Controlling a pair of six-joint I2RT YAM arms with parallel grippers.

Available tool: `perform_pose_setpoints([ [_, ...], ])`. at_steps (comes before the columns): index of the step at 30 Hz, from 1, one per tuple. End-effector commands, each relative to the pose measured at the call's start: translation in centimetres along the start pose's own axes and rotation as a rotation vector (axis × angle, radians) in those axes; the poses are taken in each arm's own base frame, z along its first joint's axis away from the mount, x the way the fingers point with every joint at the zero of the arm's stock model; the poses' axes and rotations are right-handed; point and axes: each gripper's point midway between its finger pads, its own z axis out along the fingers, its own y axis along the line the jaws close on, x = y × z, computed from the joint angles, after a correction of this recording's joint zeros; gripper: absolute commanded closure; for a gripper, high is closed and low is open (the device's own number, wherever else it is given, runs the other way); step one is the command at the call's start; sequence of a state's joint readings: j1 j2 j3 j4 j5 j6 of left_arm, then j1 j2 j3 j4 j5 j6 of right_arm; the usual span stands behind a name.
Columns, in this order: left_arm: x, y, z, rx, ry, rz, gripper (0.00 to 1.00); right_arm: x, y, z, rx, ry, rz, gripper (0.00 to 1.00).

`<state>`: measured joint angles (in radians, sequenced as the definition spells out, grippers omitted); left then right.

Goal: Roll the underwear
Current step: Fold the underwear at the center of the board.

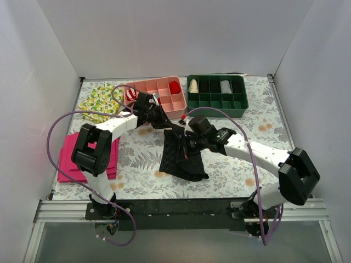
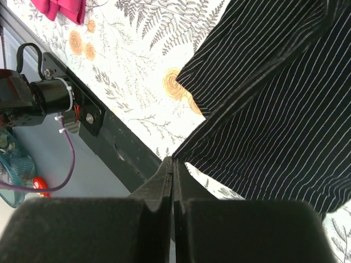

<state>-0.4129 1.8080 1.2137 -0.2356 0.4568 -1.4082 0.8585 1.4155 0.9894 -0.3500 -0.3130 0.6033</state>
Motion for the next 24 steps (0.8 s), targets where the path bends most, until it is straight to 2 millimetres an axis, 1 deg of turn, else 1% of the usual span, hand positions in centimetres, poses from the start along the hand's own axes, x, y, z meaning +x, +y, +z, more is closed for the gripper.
perform_pose_setpoints([
  [1, -0.8, 0.1, -2.3, 0.012, -0.036, 0.037, 1.00, -1.9, 2.4, 0.9, -0.056, -0.028, -0.032, 0.99],
  [7, -1.2, 1.7, -2.5, -0.010, -0.040, 0.034, 1.00, -1.7, 2.6, 2.9, -0.075, 0.011, -0.030, 0.99],
  [11, -1.0, 2.8, -1.7, -0.026, -0.021, 0.036, 1.00, -1.5, 2.3, 4.5, -0.078, 0.040, -0.019, 0.99],
  [13, -0.8, 3.5, -1.2, -0.041, -0.013, 0.040, 1.00, -1.6, 2.4, 4.9, -0.082, 0.046, -0.024, 0.99],
  [14, -0.8, 3.7, -1.1, -0.047, -0.012, 0.039, 1.00, -1.4, 2.1, 5.4, -0.078, 0.059, -0.021, 0.99],
  [16, -0.8, 4.4, -0.9, -0.062, -0.011, 0.029, 1.00, -1.6, 2.2, 5.8, -0.081, 0.063, -0.024, 0.99],
  [17, -0.9, 4.6, -1.0, -0.068, -0.016, 0.025, 1.00, -1.3, 1.9, 6.2, -0.079, 0.077, -0.021, 0.99],
  [22, -0.4, 6.6, -0.7, -0.117, -0.010, -0.011, 1.00, -1.0, 1.8, 7.2, -0.084, 0.093, -0.023, 0.99],
  [24, -0.6, 7.4, -0.7, -0.145, -0.017, -0.016, 1.00, -0.8, 1.8, 7.5, -0.091, 0.101, -0.026, 0.99],
])
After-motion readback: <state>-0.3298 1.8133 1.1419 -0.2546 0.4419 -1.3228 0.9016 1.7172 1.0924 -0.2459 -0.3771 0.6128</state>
